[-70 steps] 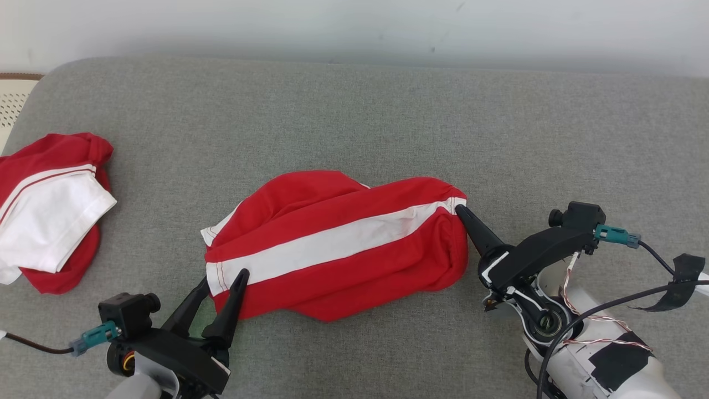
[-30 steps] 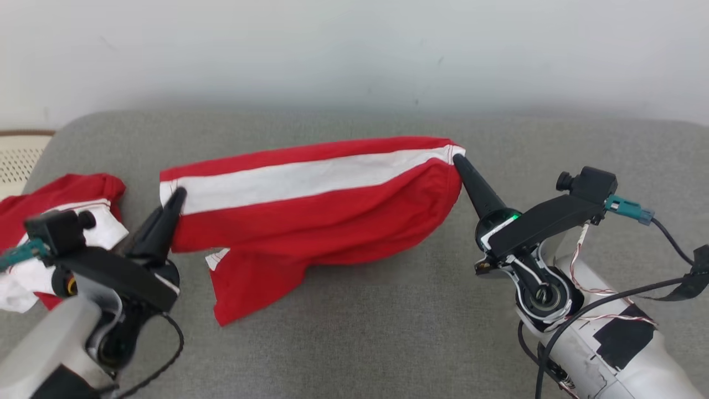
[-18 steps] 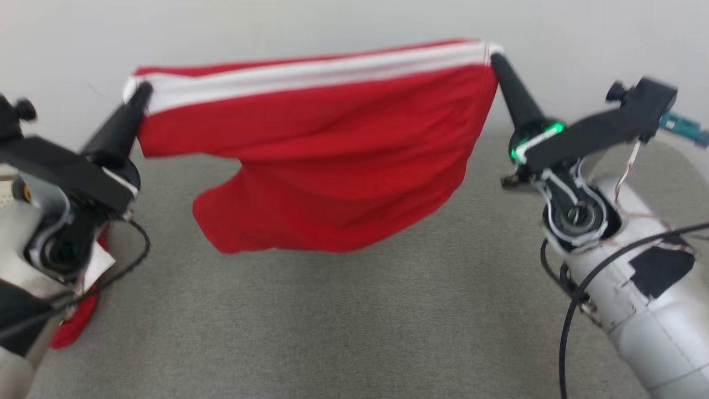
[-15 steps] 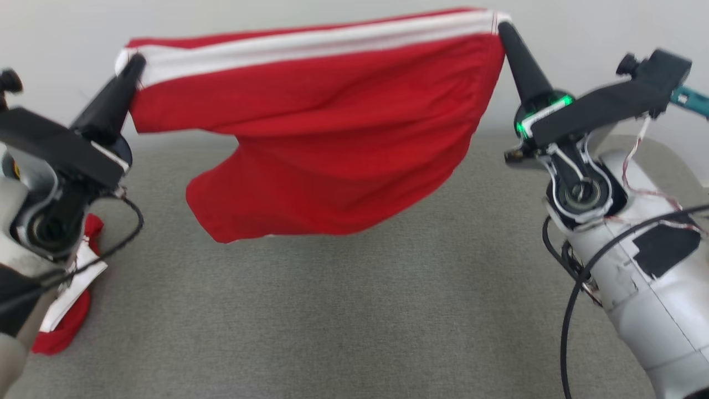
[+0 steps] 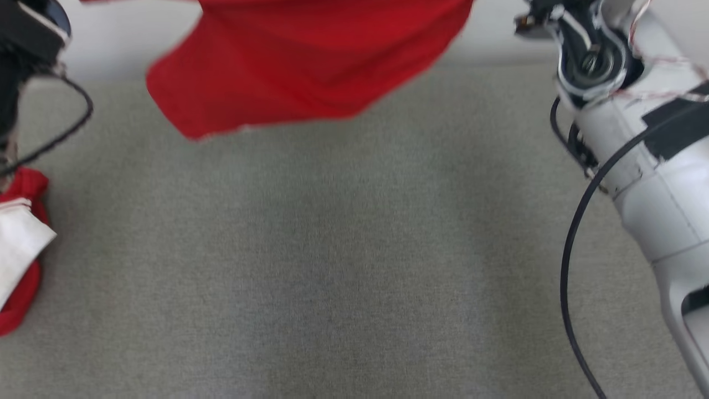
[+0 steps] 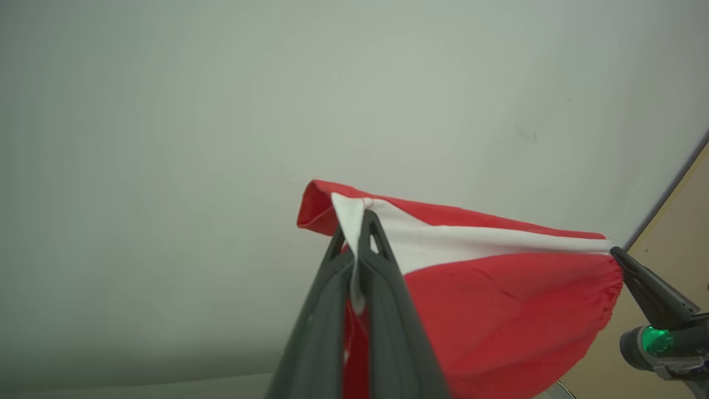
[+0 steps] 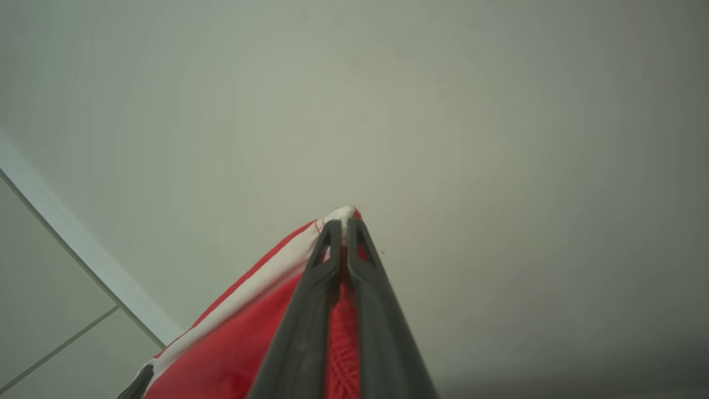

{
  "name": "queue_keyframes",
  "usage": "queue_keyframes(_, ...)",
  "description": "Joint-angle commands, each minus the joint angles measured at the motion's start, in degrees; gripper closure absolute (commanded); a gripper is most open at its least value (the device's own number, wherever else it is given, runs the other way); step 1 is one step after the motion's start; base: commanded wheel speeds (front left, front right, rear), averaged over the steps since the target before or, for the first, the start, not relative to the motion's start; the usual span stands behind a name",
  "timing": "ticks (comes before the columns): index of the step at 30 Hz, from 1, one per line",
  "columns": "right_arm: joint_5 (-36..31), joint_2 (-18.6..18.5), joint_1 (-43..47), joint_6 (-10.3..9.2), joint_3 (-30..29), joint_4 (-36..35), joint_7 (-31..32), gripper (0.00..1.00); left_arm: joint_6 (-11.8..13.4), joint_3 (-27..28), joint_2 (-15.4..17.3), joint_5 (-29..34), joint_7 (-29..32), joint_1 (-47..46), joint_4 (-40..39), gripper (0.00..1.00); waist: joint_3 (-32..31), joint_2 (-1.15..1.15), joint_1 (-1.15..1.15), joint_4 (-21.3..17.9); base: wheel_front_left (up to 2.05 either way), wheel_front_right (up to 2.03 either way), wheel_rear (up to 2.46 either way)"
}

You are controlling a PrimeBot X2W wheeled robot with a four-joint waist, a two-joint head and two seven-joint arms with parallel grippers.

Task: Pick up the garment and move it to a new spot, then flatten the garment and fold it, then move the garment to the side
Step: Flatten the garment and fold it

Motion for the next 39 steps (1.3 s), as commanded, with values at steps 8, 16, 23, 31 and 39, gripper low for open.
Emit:
queue_keyframes(8,-3.36,0.79,-10.78,0.01,0.59,4.26,0.17,1.00,0.02,-1.21,-2.44,2.15,-2.59,-9.76,1.22,1.00,19.69,0.00,0.00,1.44,0.00,0.00,0.00)
queue_keyframes(16,-6.40,2.07,-17.81,0.01,0.65,9.64,-3.93,1.00,0.01,-2.55,-4.55,4.89,-9.27,-16.42,3.43,1.00,27.00,0.00,0.00,1.67,0.00,0.00,0.00)
queue_keyframes(23,-9.82,1.71,-23.85,0.01,-2.64,11.54,-7.85,1.00,0.01,-3.75,-5.85,7.42,-16.12,-22.70,1.81,1.00,29.52,0.00,0.00,2.13,0.00,0.00,0.00)
queue_keyframes(31,-11.43,2.58,-19.67,0.01,-7.33,7.59,-8.03,1.00,0.01,-4.54,-5.72,4.83,-17.33,-20.29,-1.08,1.00,29.79,0.00,0.00,1.66,0.00,0.00,0.00)
queue_keyframes(39,-1.65,-1.19,-4.83,0.01,-2.06,-4.02,-2.07,1.00,0.01,-4.81,-3.90,-1.49,-17.36,-7.74,-6.60,1.00,25.11,0.00,0.00,0.58,0.00,0.00,0.00)
